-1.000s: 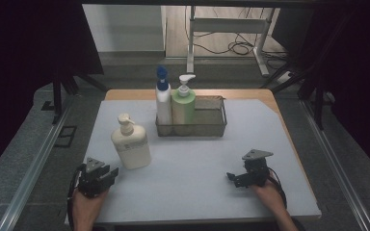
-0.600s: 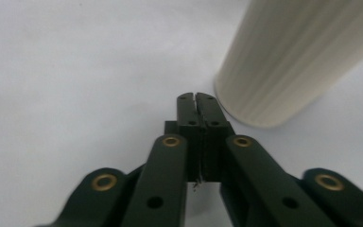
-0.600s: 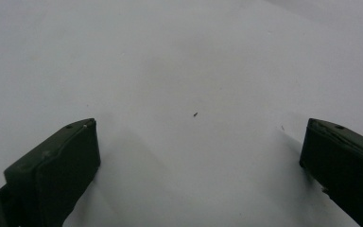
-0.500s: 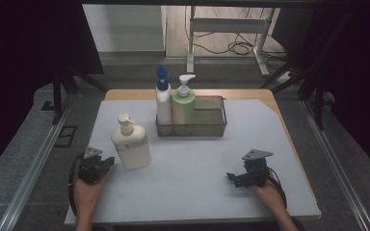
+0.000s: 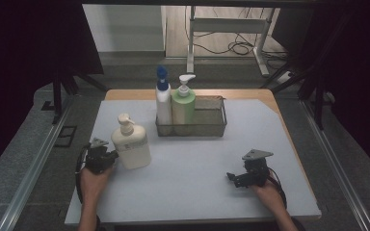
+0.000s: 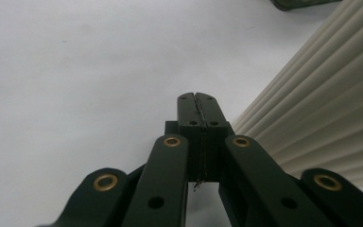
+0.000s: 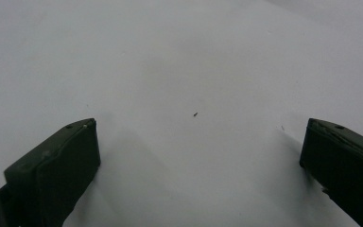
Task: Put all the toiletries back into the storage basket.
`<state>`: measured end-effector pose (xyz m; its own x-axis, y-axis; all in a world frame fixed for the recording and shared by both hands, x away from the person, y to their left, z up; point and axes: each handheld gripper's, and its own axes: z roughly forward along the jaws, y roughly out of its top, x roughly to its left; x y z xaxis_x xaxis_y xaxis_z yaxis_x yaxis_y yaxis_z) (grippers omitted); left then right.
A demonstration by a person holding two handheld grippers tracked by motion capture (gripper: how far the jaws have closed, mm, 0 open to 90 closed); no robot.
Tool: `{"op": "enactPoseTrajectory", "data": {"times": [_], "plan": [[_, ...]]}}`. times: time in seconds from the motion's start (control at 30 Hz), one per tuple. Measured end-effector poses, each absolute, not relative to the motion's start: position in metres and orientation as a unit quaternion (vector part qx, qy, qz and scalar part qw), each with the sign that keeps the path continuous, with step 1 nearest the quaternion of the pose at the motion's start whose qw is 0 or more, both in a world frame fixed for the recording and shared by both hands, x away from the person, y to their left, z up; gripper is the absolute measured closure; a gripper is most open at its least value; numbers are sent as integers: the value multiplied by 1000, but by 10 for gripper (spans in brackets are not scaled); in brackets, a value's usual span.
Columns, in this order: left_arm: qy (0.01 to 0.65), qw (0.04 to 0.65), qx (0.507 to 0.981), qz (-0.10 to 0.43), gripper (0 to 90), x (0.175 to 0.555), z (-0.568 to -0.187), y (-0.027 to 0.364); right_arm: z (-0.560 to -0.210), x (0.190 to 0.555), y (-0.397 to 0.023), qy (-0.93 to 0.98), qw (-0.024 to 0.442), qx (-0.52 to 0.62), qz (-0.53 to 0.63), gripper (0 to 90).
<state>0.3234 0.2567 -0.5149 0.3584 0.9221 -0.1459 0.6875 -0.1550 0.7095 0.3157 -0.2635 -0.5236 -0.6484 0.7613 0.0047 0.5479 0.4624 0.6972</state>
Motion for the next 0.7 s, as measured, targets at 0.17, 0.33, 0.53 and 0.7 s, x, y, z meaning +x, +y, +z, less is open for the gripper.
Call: {"op": "enactPoseTrajectory", "data": {"times": [0.17, 0.33, 0.53, 0.7], "plan": [[543, 362, 741, 159, 893, 324, -519, 250, -524, 316, -263, 841, 156, 389, 342, 0], [550, 369, 734, 151, 893, 321, -522, 252, -524, 316, -263, 841, 156, 389, 343, 0], [546, 369, 738, 148, 893, 318, -522, 250, -524, 316, -263, 841, 156, 389, 342, 0], [542, 368, 742, 145, 892, 316, -522, 248, -524, 316, -264, 841, 157, 389, 343, 0]]}}
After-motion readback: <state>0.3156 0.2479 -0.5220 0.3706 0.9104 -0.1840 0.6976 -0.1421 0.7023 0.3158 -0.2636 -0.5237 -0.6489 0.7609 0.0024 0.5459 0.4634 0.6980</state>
